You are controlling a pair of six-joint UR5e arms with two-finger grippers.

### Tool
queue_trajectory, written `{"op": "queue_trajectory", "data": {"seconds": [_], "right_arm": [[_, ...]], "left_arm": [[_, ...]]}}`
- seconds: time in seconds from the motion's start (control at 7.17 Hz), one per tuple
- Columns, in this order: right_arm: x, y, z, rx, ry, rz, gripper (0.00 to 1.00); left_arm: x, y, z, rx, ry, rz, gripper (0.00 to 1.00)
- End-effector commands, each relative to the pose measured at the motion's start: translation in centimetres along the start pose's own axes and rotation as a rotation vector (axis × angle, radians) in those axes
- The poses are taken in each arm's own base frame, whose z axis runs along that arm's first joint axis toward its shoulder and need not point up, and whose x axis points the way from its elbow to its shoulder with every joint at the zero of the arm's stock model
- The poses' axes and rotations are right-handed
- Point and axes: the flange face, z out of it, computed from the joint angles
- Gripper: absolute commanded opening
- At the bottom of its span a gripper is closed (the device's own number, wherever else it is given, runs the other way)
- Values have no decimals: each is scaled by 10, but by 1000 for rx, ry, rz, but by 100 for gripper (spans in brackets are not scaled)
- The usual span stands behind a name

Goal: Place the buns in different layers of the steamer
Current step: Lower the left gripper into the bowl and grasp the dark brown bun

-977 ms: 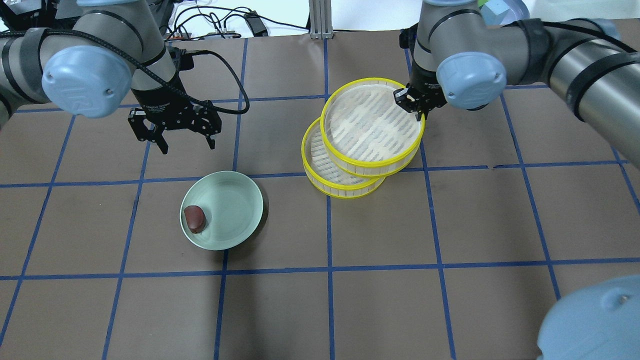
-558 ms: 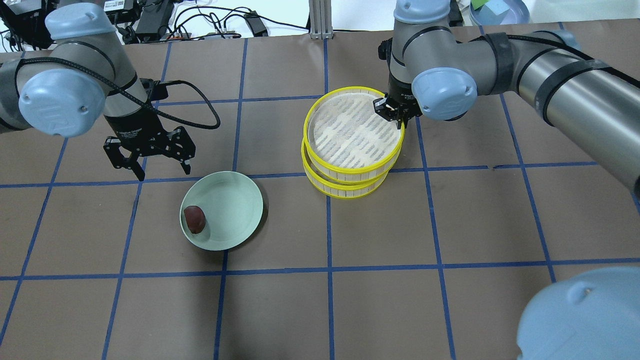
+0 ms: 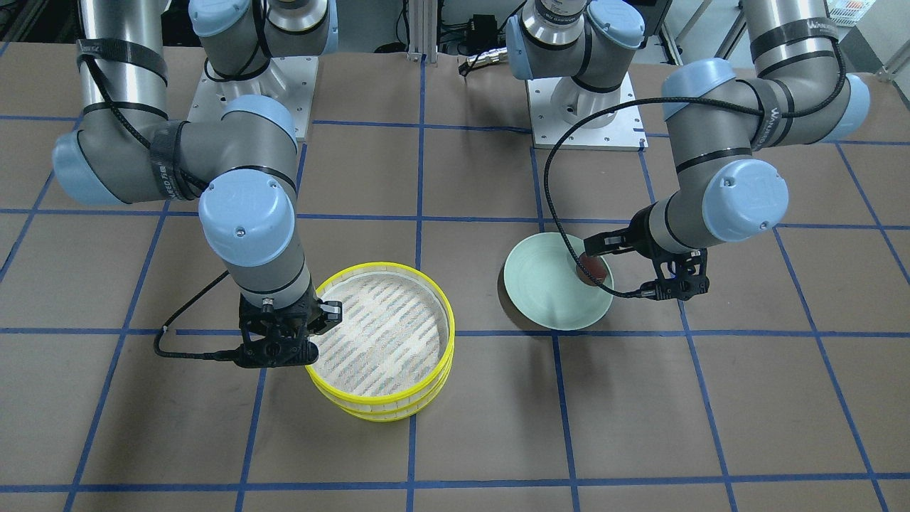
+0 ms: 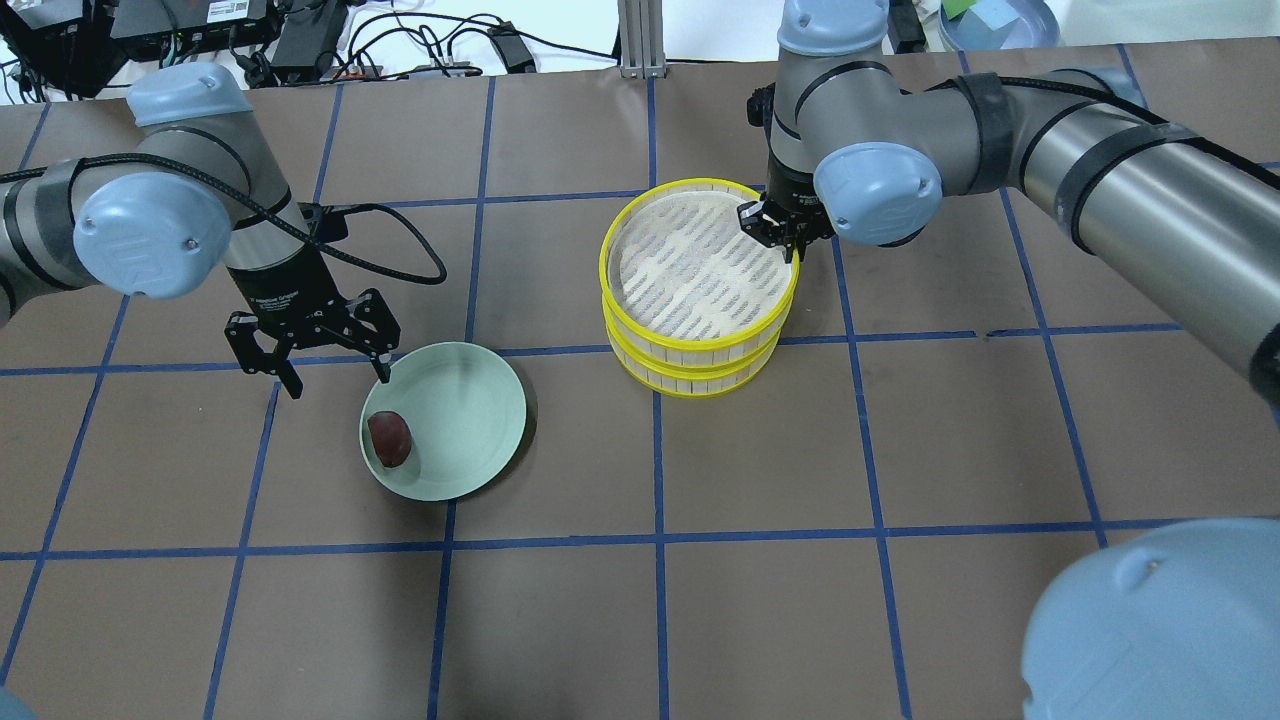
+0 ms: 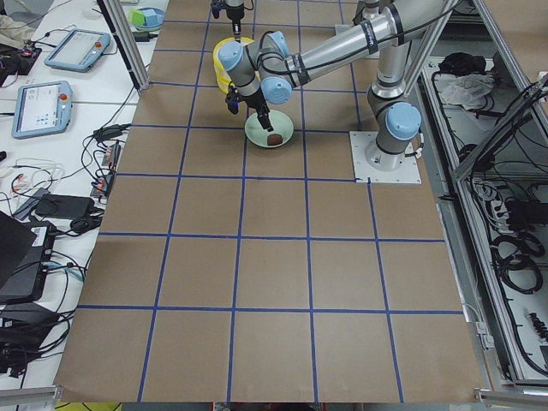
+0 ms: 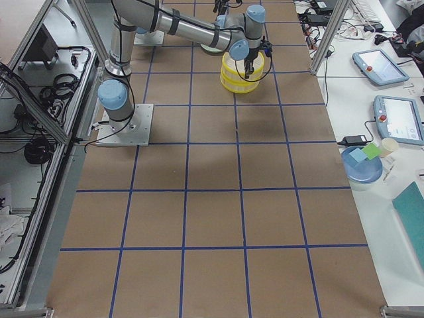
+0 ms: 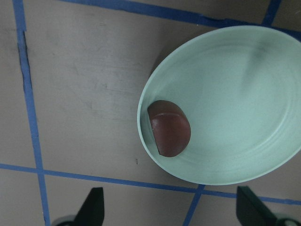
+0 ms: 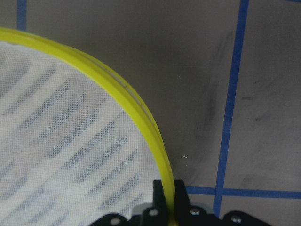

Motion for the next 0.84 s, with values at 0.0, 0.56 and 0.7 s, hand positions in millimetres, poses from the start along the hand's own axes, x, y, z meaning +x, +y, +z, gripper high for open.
{"op": "queue_trajectory", "data": {"seconds": [0.0,0.56,0.7], "right_arm": [[0,-2,3,9,-2,1,0],[-1,-2,6,1,-3,0,0],[-2,-1,6,-1,-12,0,0]], "left_arm": [[3,-8,17,-40,23,-8,100],[4,-27,47,-89,20,-90,97],[5,-31,52,-95,21,-92,95]]}}
